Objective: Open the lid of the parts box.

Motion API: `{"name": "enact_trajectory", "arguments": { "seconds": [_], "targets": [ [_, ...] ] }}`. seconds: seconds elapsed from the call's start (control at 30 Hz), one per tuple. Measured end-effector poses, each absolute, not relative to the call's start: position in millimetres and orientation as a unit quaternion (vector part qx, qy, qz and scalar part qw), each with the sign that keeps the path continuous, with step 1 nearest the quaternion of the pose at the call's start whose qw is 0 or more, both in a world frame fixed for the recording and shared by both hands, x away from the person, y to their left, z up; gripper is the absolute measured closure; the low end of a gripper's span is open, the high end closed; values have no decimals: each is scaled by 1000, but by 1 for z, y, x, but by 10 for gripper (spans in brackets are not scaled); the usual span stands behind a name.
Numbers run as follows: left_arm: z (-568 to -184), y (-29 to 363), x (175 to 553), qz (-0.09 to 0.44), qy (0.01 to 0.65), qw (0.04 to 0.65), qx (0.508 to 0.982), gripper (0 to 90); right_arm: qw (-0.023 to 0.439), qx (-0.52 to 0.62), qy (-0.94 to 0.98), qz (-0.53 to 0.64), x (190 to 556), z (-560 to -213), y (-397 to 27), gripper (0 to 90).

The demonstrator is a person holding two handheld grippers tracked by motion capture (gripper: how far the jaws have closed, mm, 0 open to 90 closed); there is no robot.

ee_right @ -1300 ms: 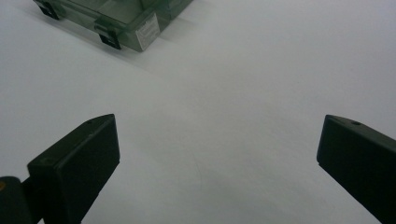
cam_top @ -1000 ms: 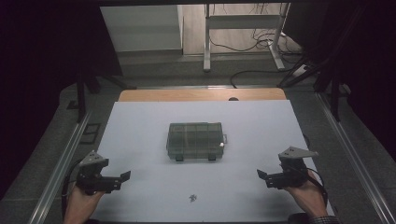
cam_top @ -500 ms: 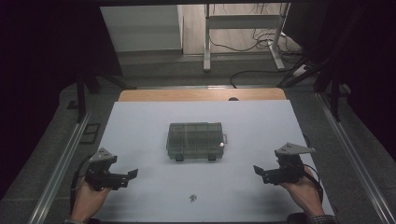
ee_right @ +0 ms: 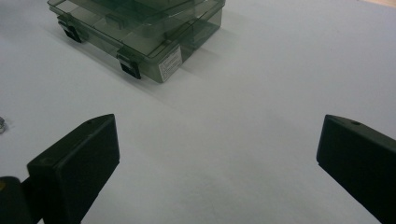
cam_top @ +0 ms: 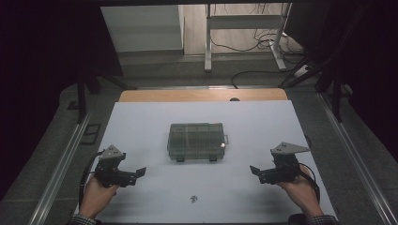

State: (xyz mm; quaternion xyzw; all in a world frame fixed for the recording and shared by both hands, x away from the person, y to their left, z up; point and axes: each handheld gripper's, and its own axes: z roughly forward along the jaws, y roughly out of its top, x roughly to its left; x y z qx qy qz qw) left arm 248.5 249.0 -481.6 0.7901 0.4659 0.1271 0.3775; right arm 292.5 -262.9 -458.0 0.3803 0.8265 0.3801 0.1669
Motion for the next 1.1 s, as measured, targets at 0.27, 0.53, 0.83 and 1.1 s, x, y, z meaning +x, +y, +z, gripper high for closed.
{"name": "enact_trajectory", "arguments": {
  "seconds": [0.27, 0.53, 0.83, 1.1],
  "targets": [
    [-481, 239, 257, 127, 455, 380, 795, 0, 155, 384, 833, 368, 299, -458, -252, 0],
    [-481, 230, 264, 127, 447, 378, 801, 0, 149, 375, 838, 367, 302, -458, -241, 0],
    [-481, 222, 273, 126, 438, 372, 809, 0, 138, 388, 837, 359, 311, -461, -235, 0],
    [-482, 214, 280, 124, 432, 369, 813, 0, 123, 394, 839, 354, 319, -463, -228, 91]
  ]
}}
